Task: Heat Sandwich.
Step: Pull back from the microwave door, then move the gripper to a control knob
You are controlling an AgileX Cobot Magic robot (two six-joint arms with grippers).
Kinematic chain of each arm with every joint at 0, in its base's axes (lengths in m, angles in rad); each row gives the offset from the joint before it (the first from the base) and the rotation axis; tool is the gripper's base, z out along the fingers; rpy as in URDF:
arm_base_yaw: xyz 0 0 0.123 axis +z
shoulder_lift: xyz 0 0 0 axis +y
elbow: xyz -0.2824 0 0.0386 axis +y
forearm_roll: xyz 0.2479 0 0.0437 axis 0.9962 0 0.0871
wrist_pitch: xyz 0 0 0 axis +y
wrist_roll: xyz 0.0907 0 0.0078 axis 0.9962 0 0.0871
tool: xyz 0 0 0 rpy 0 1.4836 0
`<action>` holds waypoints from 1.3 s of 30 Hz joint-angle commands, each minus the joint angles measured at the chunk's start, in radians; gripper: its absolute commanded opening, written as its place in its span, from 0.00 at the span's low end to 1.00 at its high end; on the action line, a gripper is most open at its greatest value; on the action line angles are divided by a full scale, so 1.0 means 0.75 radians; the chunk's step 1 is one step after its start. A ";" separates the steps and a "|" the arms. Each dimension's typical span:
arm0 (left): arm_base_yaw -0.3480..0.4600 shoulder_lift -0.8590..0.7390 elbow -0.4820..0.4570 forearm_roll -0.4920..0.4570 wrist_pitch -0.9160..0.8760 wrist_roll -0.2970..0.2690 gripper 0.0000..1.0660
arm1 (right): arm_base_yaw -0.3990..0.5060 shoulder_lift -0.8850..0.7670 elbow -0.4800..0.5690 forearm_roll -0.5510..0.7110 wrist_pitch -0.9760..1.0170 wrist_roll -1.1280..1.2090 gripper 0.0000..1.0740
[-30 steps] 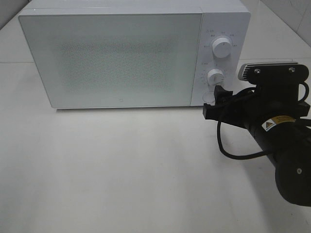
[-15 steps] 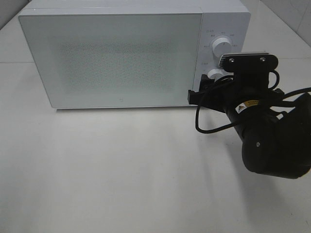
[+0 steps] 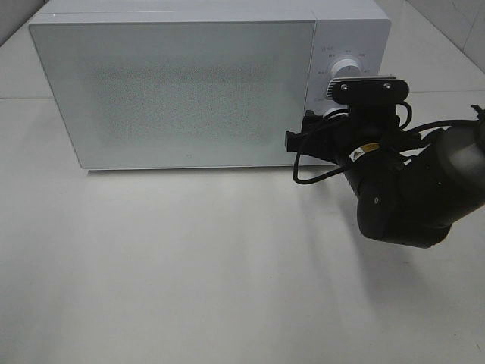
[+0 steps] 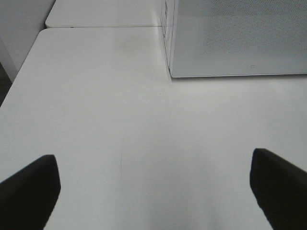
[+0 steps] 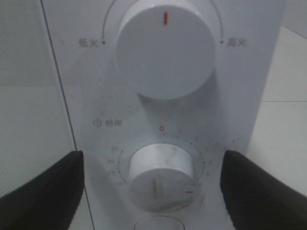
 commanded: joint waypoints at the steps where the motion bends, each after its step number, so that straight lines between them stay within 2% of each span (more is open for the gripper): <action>1: -0.007 -0.039 0.003 -0.008 -0.017 -0.001 0.95 | -0.007 0.016 -0.020 -0.027 0.004 0.017 0.71; 25: -0.007 -0.039 0.003 -0.008 -0.017 -0.001 0.95 | -0.004 0.036 -0.019 0.012 -0.065 0.013 0.70; 29: -0.007 -0.039 0.003 -0.008 -0.017 -0.001 0.95 | -0.004 0.036 -0.019 0.012 -0.071 0.013 0.61; 32: -0.007 -0.039 0.003 -0.008 -0.017 -0.001 0.95 | -0.004 0.036 -0.019 0.012 -0.069 0.015 0.43; 33: -0.007 -0.039 0.003 -0.008 -0.017 -0.001 0.95 | -0.004 0.036 -0.019 0.012 -0.069 0.015 0.43; 34: -0.007 -0.039 0.003 -0.008 -0.017 -0.001 0.95 | -0.004 0.036 -0.019 0.012 -0.069 0.015 0.38; 35: -0.007 -0.039 0.003 -0.008 -0.017 -0.001 0.95 | -0.004 0.036 -0.019 0.012 -0.065 0.015 0.26; 37: -0.007 -0.039 0.003 -0.008 -0.017 -0.001 0.95 | -0.004 0.036 -0.019 0.012 -0.064 0.015 0.16; 38: -0.007 -0.039 0.003 -0.008 -0.017 -0.001 0.95 | -0.004 0.036 -0.019 0.012 -0.064 0.015 0.16; 39: -0.007 -0.039 0.003 -0.008 -0.017 -0.001 0.95 | -0.004 0.036 -0.019 0.012 -0.064 0.015 0.12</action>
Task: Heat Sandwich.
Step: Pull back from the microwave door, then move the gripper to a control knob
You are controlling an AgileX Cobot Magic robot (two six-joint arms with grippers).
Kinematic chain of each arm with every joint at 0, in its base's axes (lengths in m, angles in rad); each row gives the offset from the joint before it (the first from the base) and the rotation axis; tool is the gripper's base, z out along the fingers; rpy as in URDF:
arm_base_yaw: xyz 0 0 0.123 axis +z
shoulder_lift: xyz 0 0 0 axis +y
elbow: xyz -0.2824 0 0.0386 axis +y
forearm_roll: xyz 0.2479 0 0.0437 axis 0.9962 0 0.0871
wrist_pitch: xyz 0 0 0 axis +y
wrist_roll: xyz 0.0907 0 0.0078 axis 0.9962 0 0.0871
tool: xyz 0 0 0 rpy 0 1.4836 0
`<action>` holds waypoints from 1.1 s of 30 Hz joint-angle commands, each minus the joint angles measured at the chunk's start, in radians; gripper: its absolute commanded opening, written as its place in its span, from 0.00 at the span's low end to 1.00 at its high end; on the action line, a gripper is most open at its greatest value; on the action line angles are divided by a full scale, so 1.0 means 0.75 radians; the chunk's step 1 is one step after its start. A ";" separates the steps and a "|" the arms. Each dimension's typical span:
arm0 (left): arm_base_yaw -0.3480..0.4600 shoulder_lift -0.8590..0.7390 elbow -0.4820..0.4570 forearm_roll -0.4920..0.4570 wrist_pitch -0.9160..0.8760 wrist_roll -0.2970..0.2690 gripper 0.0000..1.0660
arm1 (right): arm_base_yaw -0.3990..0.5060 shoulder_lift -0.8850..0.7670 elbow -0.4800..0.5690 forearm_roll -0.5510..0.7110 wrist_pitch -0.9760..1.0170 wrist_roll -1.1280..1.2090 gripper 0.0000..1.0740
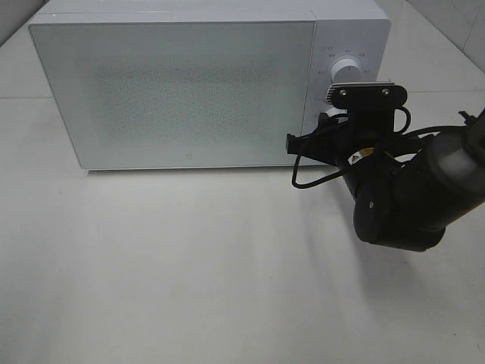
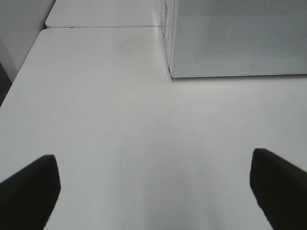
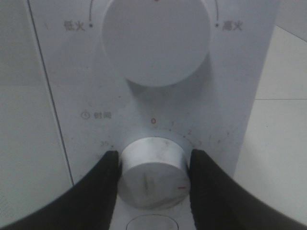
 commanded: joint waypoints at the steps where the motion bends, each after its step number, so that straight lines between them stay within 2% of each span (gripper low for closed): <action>1: -0.007 -0.039 0.003 -0.008 -0.017 -0.001 0.95 | -0.001 -0.009 -0.009 -0.004 -0.016 0.003 0.06; 5: -0.007 -0.039 0.003 -0.008 -0.017 -0.001 0.95 | -0.001 -0.009 -0.009 -0.004 -0.016 0.003 0.03; 20: -0.007 -0.039 0.003 -0.008 -0.017 -0.001 0.95 | -0.001 -0.009 -0.009 -0.004 -0.019 0.025 0.06; 25: -0.007 -0.039 0.003 -0.008 -0.017 -0.001 0.95 | -0.001 -0.009 -0.009 -0.004 -0.039 0.156 0.06; 33: -0.007 -0.039 0.003 -0.008 -0.017 -0.001 0.95 | -0.001 -0.009 -0.009 -0.005 -0.069 0.592 0.06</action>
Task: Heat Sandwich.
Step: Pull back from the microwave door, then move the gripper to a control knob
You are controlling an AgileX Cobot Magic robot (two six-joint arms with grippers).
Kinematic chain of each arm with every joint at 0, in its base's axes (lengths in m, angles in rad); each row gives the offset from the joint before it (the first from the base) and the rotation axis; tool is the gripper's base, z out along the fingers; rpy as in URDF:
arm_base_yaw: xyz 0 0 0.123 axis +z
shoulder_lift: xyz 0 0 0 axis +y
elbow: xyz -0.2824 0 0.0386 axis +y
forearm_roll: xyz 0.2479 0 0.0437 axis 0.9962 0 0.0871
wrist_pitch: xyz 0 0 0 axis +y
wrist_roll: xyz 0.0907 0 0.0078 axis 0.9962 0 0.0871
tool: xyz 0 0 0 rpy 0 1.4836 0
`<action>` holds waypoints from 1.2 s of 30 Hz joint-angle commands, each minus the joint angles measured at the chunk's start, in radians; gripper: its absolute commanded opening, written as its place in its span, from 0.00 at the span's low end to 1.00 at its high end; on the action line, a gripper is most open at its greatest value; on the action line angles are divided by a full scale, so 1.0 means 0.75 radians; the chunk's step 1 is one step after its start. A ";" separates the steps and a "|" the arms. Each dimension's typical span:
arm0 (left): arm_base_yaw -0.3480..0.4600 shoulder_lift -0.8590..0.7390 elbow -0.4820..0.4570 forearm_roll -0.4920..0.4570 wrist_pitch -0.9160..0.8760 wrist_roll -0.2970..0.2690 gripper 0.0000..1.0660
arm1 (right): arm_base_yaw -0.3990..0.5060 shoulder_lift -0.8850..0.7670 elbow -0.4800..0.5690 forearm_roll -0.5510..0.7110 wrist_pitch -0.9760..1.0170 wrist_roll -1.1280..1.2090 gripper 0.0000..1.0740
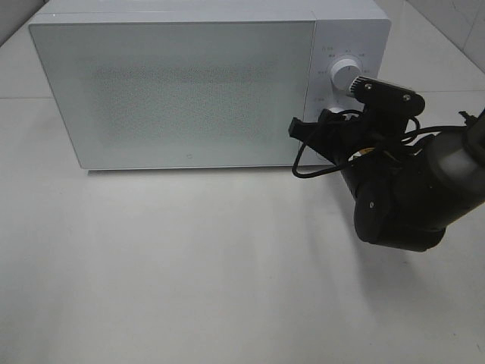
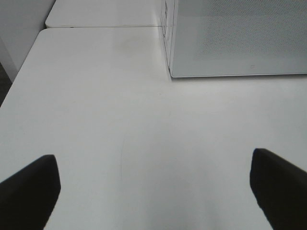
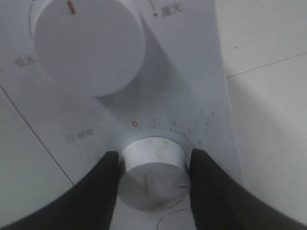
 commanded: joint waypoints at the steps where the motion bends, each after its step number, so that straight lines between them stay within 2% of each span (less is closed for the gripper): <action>1: -0.007 -0.039 0.003 -0.008 -0.017 -0.001 0.95 | -0.001 -0.009 -0.009 -0.005 -0.068 0.175 0.06; 3: -0.007 -0.039 0.003 -0.008 -0.017 -0.001 0.95 | -0.001 -0.009 -0.009 -0.005 -0.073 0.328 0.06; 16: -0.007 -0.039 0.003 -0.008 -0.017 -0.001 0.95 | -0.001 -0.009 -0.009 -0.005 -0.087 0.839 0.06; 33: -0.007 -0.039 0.003 -0.008 -0.017 -0.001 0.95 | -0.003 -0.009 -0.009 0.000 -0.145 1.791 0.07; 36: -0.007 -0.039 0.003 -0.008 -0.017 -0.001 0.95 | -0.003 -0.009 -0.009 0.000 -0.160 1.864 0.07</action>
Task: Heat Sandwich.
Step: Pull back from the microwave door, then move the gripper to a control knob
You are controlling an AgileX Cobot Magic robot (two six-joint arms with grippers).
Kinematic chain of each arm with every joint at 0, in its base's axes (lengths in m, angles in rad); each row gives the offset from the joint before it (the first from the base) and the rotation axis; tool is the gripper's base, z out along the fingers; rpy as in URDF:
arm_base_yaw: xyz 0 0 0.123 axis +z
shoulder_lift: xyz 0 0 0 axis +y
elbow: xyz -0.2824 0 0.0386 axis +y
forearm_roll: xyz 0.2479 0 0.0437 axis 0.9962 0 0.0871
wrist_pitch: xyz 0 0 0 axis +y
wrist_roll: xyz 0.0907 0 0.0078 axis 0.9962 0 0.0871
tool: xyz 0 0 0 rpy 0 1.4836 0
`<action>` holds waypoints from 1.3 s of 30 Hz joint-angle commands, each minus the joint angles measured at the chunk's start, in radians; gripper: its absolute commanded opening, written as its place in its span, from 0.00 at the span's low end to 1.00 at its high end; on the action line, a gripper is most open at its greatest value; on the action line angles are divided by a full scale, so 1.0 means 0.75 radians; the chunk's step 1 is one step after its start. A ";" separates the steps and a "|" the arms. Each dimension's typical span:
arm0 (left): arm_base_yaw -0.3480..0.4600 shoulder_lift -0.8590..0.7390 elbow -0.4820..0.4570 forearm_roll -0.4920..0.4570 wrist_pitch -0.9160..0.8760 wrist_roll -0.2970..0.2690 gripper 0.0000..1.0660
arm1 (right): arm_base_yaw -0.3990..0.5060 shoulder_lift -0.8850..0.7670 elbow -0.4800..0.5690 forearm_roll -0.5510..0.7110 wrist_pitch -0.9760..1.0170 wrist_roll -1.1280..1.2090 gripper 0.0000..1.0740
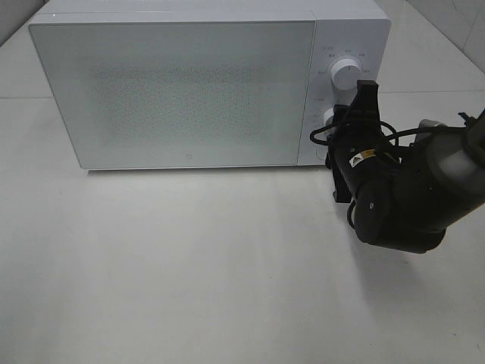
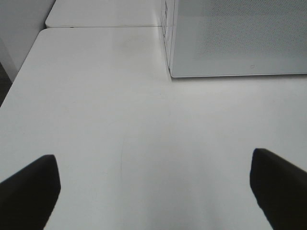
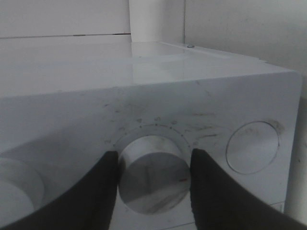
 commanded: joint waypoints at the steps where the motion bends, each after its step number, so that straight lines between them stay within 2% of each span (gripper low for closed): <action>1: -0.007 -0.039 0.003 -0.008 -0.017 -0.001 0.95 | -0.003 -0.009 -0.011 -0.025 -0.169 0.152 0.07; 28: -0.007 -0.039 0.003 -0.008 -0.017 -0.001 0.95 | -0.003 -0.009 -0.011 -0.137 -0.159 0.171 0.11; 32: -0.007 -0.039 0.003 -0.008 -0.017 -0.001 0.95 | -0.003 -0.009 -0.011 -0.141 -0.159 0.171 0.23; 33: -0.007 -0.039 0.003 -0.008 -0.017 -0.001 0.95 | -0.003 -0.009 -0.011 -0.141 -0.159 0.171 0.23; 36: -0.007 -0.039 0.003 -0.008 -0.017 -0.001 0.95 | -0.003 -0.009 -0.011 -0.135 -0.159 0.171 0.41; 37: -0.007 -0.039 0.003 -0.008 -0.017 -0.001 0.95 | -0.003 -0.009 -0.011 -0.135 -0.159 0.171 0.41; 38: -0.007 -0.039 0.003 -0.008 -0.017 -0.001 0.95 | -0.003 -0.009 -0.011 -0.131 -0.159 0.164 0.46; 39: -0.007 -0.039 0.003 -0.008 -0.017 -0.001 0.95 | -0.003 -0.009 -0.011 -0.131 -0.159 0.160 0.55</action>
